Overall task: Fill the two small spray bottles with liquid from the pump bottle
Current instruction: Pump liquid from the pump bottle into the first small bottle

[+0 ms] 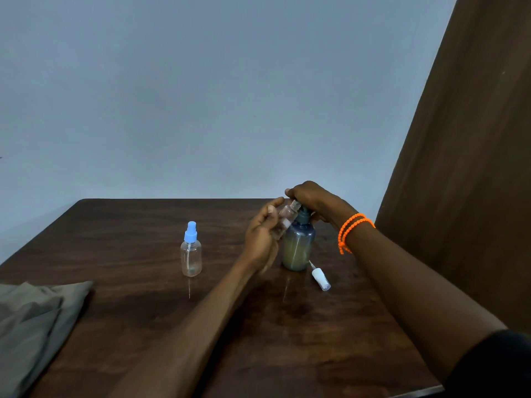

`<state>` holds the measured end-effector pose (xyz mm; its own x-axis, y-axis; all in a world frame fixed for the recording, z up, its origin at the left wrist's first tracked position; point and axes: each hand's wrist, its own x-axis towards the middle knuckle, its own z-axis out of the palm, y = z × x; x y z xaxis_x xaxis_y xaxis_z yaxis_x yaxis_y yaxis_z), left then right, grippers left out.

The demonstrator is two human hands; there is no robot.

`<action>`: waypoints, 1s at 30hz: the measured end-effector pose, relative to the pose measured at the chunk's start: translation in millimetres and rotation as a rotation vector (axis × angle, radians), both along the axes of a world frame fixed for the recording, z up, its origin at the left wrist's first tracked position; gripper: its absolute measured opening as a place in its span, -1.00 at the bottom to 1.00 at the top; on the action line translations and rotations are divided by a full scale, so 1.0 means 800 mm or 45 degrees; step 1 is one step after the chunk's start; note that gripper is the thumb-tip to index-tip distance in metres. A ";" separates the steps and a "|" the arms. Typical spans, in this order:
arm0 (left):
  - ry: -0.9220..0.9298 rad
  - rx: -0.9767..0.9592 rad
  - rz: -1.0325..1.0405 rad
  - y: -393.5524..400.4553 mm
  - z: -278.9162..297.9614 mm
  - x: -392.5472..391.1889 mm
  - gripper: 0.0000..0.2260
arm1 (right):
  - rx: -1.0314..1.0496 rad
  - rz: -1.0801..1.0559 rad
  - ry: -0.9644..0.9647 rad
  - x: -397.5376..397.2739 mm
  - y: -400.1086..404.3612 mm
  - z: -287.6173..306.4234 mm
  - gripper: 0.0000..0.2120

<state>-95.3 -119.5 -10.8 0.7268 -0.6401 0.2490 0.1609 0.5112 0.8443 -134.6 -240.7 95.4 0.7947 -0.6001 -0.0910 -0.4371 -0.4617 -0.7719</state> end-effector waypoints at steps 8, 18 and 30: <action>0.327 -0.134 -0.017 0.002 0.006 -0.002 -0.38 | -0.021 0.009 0.020 -0.004 0.004 0.002 -0.81; 0.490 -0.174 -0.125 0.009 0.004 0.004 -0.13 | -0.043 -0.023 -0.004 0.001 0.004 -0.005 -0.80; 0.851 -0.442 -0.268 0.013 0.008 0.001 -0.07 | -0.047 -0.008 0.025 0.002 0.002 -0.004 -0.82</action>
